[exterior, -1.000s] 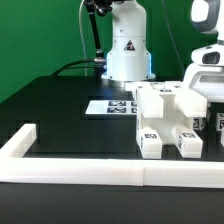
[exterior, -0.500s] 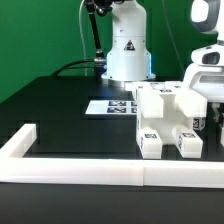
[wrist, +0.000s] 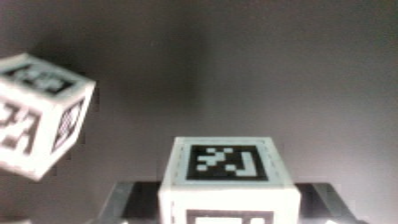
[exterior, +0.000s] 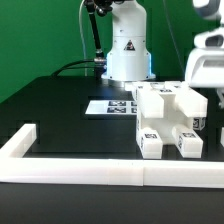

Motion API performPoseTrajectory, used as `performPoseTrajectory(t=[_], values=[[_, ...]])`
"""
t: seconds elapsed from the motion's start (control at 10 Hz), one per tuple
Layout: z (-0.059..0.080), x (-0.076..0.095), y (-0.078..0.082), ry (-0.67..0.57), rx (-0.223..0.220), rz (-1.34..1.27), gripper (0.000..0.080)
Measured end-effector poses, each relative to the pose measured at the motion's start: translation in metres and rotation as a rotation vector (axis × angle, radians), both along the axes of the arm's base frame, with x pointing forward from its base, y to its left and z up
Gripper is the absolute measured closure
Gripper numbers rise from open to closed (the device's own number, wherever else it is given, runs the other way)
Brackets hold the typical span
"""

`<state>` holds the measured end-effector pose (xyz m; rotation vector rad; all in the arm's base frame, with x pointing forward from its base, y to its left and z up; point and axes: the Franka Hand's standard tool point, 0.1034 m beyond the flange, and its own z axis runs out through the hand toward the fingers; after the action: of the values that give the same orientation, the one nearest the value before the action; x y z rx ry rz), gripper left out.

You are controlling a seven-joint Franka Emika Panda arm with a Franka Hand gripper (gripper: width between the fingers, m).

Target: Assemble chair

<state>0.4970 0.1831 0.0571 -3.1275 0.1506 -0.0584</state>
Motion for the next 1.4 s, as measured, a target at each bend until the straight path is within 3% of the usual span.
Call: performPoseTrajectory(t=[0.1, 0.3, 0.8, 1.0, 1.2, 1.4], values=[[0.019, 0.007, -0.004, -0.009, 0.01, -0.004, 0.0512], [0.042, 0.02, -0.015, -0.005, 0.017, 0.003, 0.0512], [0.039, 0.019, -0.015, -0.006, 0.015, 0.023, 0.0512], [0.067, 0.036, -0.047, 0.007, 0.011, 0.114, 0.0512], [0.076, 0.045, -0.069, 0.015, 0.009, 0.135, 0.0512], [0.074, 0.043, -0.066, 0.014, 0.009, 0.131, 0.0512]])
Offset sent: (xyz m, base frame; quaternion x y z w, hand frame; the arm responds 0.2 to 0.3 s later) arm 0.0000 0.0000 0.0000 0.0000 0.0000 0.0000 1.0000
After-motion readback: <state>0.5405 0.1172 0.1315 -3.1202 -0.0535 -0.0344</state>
